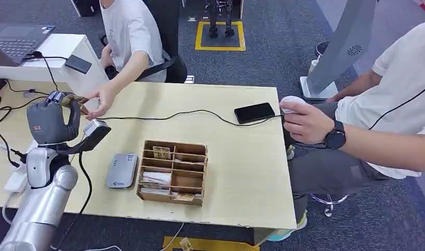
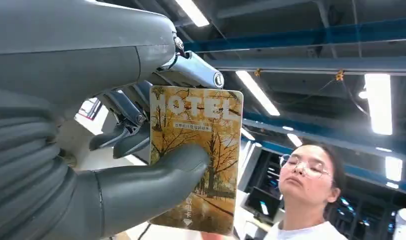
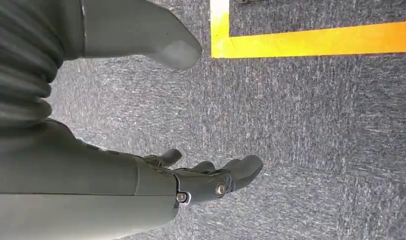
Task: Pass the card to the sensor for recognition and then transmit it.
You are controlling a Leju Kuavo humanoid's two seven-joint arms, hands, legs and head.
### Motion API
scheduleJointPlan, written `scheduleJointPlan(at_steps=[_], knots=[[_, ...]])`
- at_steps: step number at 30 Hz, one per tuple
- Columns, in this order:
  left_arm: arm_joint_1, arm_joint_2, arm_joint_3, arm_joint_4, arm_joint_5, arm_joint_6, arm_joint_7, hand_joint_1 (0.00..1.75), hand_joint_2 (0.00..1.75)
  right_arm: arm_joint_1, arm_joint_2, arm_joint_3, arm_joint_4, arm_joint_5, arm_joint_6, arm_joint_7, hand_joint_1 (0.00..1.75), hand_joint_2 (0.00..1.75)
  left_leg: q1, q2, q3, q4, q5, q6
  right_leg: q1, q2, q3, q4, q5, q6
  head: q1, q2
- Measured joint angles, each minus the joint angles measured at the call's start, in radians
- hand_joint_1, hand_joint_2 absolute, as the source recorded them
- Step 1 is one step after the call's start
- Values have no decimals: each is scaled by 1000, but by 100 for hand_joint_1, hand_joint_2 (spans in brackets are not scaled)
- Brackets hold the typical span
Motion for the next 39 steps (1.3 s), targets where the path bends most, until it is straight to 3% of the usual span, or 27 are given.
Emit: scheduleJointPlan(at_steps=[6, 7, 14, 18, 22, 25, 28, 31, 39], knots=[[-19, 0, -1, 35, 2, -1, 8, 175, 175, 1, 0, 0, 0, 0, -3, 0, 0, 175, 0, 0, 0, 0, 0, 0, 0, 0, -1, 0, 0, 0, 0, 0], [-19, 0, -2, 37, 10, -3, 11, 0, 175, 1, 0, 0, 0, 0, -3, 0, 0, 175, 0, 1, 0, 0, 0, 0, 0, 1, -1, 0, 0, 0, 0, 0], [-20, -5, -13, 46, 97, -51, 11, 0, 175, 2, 0, 0, 0, 0, -5, 0, 0, 175, 0, 1, 0, 0, 0, 0, 0, 1, -1, 0, 0, 0, 0, 0], [-22, -26, -13, 46, 159, -114, 45, 0, 175, 6, 0, -2, 0, -4, -14, 0, 0, 175, 0, 1, 0, 0, 0, 0, 0, 1, -1, 0, 0, 0, 0, 0], [-8, -34, -30, 20, 221, -219, 57, 0, 175, 15, 0, -11, 0, -17, -21, -7, 0, 175, 0, 1, -1, 0, 0, 0, 0, 1, -1, 0, 0, 0, 0, 0], [36, -26, -50, -52, 312, -347, 24, 0, 175, 25, 0, -26, 0, -23, -22, -15, 0, 175, 0, 1, -1, 0, 0, 0, 0, 1, -1, 0, 0, 0, 0, 0], [121, 25, -80, -178, 385, -496, -31, 0, 175, 37, -2, -41, 0, -30, -23, -21, 0, 175, 0, 3, -2, 0, -1, 0, 0, 4, -2, 0, 0, 0, 0, 0], [194, 97, -104, -316, 367, -561, -63, 0, 175, 48, -6, -58, 0, -36, -23, -21, 0, 175, 0, 3, -3, 0, -1, 0, 0, 3, -4, 0, 0, 0, 0, 0], [323, 290, -151, -560, 186, -570, -103, 0, 175, 55, -10, -93, 0, -40, -16, -39, 0, 175, 1, 3, -3, 0, 0, -1, 1, 3, -3, 0, 0, -1, 0, 0]])
